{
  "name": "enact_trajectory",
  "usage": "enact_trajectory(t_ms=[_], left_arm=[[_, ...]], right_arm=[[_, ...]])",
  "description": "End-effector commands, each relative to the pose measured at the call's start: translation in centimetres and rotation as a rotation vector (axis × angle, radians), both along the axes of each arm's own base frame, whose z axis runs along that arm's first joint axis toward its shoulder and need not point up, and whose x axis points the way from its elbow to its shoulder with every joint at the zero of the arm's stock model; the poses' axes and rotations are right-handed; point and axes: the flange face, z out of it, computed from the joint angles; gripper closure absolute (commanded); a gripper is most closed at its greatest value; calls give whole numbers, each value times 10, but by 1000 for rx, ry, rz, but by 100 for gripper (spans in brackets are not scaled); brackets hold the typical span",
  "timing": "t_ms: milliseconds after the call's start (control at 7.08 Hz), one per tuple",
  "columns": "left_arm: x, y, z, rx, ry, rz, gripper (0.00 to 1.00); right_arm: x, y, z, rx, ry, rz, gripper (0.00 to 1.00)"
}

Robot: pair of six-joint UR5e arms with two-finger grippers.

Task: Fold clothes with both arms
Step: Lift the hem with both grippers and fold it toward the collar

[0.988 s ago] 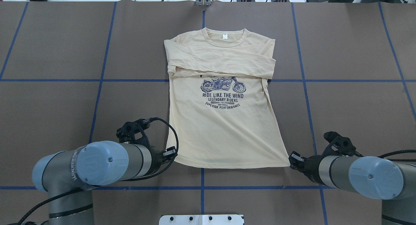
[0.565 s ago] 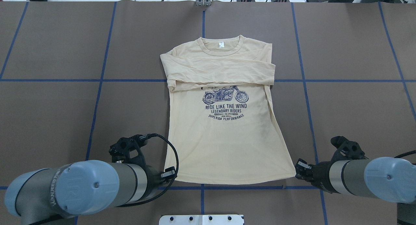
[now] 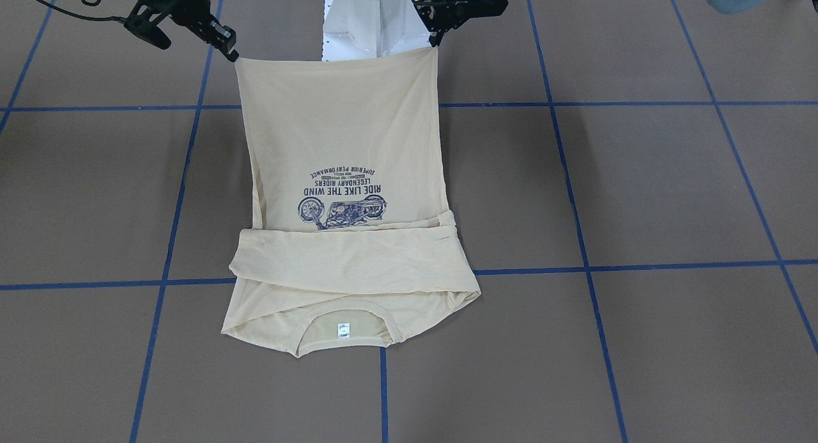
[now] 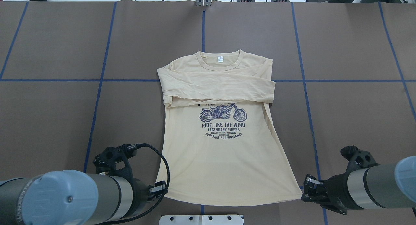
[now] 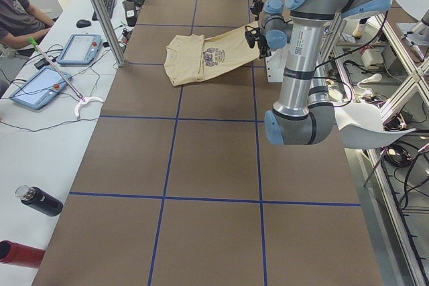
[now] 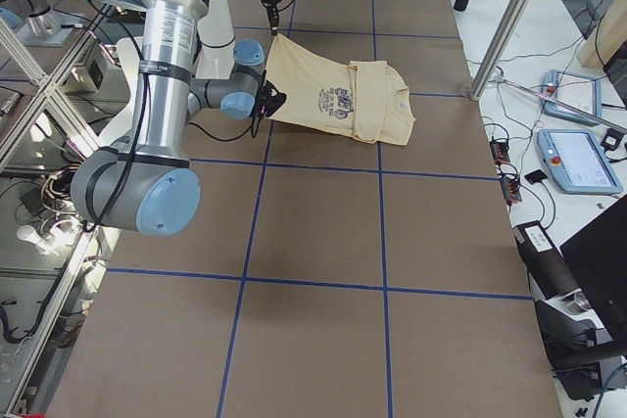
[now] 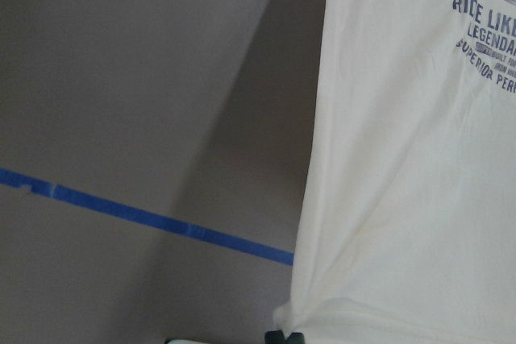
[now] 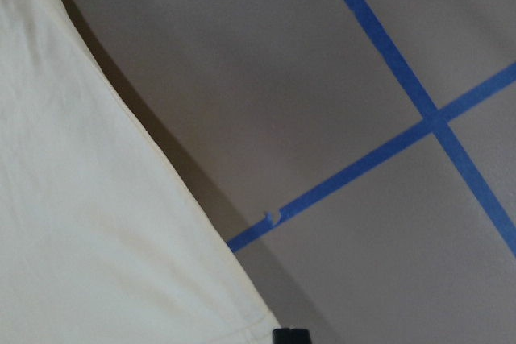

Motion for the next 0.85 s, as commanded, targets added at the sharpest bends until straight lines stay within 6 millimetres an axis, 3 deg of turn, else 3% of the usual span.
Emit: enact_trajectory(t_ms=[0,282,424,565,706], left_arm=[[-15,3,2,-2,5,4,100],[-35,6,-16,-15,63,7,100],[-31,-4,-18,4,65,-13,100],[-38,-47,-22,62,78,-78,100],[-28,-88,-13,118,51,-120,100]], right_arm=[[9,13,-17,-53,-39,-72,100],[25,9,-25,-64,-55,-69,100],[37,-15,-24,-67,-53,2,100],[49,-43,-16,-70,-30,77,100],[38,-89,-9,-29,-2,134,100]])
